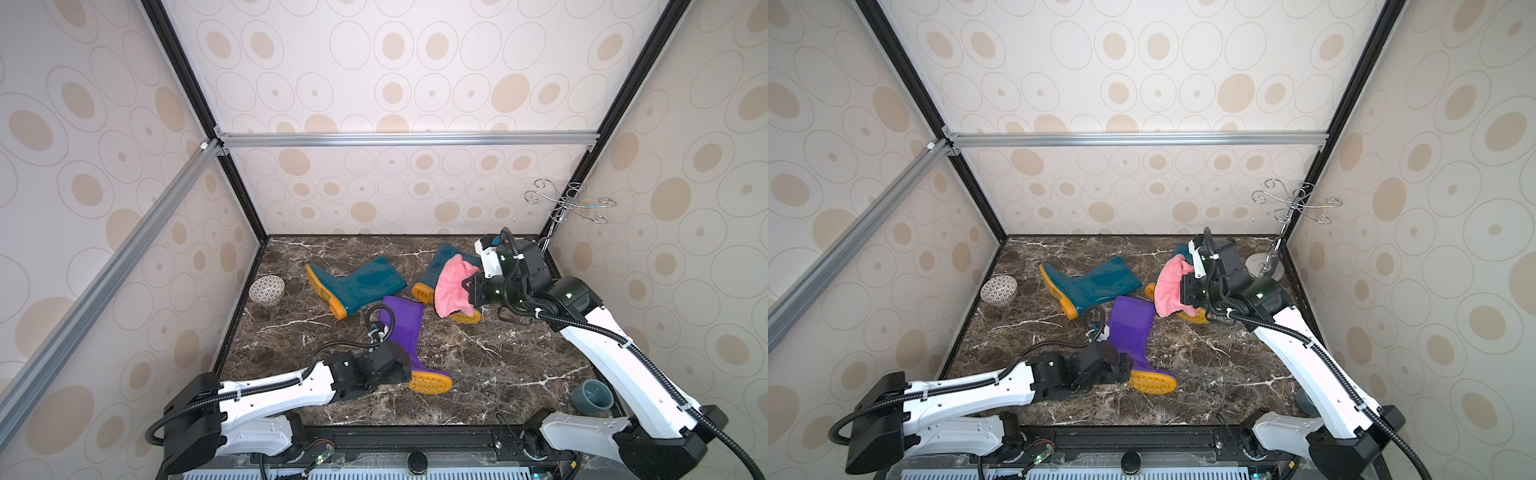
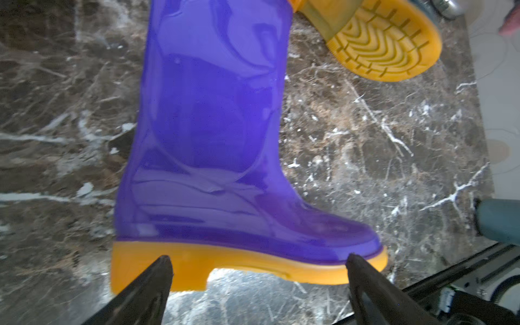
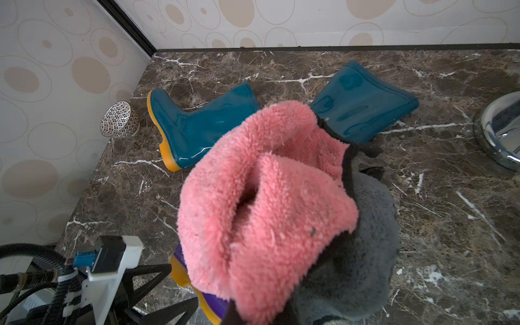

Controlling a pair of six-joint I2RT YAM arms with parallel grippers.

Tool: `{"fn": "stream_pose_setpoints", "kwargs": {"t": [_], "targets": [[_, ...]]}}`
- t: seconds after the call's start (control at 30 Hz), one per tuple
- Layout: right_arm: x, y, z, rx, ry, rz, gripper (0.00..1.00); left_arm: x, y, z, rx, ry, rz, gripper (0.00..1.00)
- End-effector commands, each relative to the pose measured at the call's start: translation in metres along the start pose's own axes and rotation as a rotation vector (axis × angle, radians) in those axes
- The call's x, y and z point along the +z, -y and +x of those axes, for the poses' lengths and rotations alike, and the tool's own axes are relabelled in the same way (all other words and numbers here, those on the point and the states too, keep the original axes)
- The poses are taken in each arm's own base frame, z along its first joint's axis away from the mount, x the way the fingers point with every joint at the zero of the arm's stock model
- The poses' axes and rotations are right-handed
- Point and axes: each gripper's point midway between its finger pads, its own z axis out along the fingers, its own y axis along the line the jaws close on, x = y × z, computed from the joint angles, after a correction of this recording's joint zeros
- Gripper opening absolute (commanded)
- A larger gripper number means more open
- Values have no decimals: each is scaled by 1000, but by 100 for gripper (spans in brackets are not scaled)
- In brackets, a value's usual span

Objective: Wipe the rubber boots with a cloth
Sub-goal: Adjust the rubber boot at the center of the board.

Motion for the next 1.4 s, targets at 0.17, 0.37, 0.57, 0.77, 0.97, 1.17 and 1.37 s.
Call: {"fn": "stream_pose_setpoints", "kwargs": {"t": [0.17,0.37,0.57,0.77,0.97,1.17,1.37], "targets": [[-49,23,-19,-63,106,107,0,22,21,21,83,-163,-38,100],[-65,41,-24,-91,149,198,0,21,14,36,-4,-241,-87,100],[-70,39,-21,-104,151,182,0,23,67,21,-1,-251,-3,99],[-79,37,-18,-117,162,164,0,43,25,70,107,-413,-124,99],[-81,39,-11,-128,155,165,0,28,-19,79,158,-437,-266,100],[-81,38,-7,-116,155,149,0,17,-43,82,291,-474,-347,100],[-56,28,14,-75,81,67,0,9,-47,27,411,-282,-382,99]]}}
